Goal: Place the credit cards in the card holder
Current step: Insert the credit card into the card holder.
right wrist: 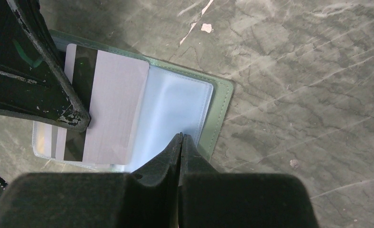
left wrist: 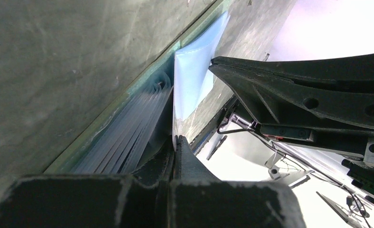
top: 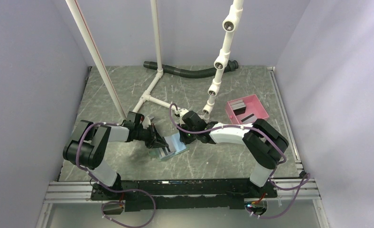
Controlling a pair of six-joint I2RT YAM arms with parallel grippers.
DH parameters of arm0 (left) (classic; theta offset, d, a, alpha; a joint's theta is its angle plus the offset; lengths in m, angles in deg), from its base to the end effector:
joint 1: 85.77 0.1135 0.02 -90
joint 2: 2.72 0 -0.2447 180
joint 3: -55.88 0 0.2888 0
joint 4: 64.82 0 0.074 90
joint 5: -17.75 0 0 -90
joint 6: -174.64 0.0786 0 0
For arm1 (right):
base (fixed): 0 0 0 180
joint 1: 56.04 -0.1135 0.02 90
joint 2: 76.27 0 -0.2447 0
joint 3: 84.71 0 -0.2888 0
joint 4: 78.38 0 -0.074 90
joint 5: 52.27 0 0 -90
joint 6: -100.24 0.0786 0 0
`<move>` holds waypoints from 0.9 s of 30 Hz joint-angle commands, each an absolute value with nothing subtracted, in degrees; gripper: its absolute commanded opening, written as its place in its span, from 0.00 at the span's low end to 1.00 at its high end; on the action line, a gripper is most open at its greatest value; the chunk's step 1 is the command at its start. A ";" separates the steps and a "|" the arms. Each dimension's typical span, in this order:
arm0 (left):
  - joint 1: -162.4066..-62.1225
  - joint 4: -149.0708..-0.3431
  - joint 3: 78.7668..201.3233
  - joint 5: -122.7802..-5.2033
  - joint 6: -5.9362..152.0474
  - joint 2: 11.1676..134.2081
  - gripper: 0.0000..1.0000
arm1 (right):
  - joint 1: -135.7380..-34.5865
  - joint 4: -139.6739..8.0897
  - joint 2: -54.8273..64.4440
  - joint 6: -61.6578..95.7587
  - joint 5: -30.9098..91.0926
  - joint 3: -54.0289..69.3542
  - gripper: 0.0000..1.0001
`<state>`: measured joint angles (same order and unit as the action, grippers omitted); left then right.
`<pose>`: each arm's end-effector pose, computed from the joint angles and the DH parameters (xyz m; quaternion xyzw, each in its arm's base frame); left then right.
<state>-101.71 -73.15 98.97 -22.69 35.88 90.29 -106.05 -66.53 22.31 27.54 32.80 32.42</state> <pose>0.2572 -0.1357 0.0306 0.1367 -0.8701 0.4735 0.0059 0.2479 0.3060 0.0745 -0.2772 0.8893 0.2338 0.2788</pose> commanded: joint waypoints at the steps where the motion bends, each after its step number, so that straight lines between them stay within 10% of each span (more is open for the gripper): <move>1: -103.05 -70.51 98.20 -21.98 36.94 90.63 0.00 | -106.07 -64.94 23.66 26.33 32.94 32.94 0.00; 16: -107.22 -71.89 100.69 -26.42 38.17 91.03 0.00 | -106.08 -65.07 23.46 26.19 32.72 33.37 0.00; 27: -107.56 -89.59 102.85 -38.66 41.52 81.16 0.48 | -106.13 -64.90 22.97 25.94 32.55 33.38 0.00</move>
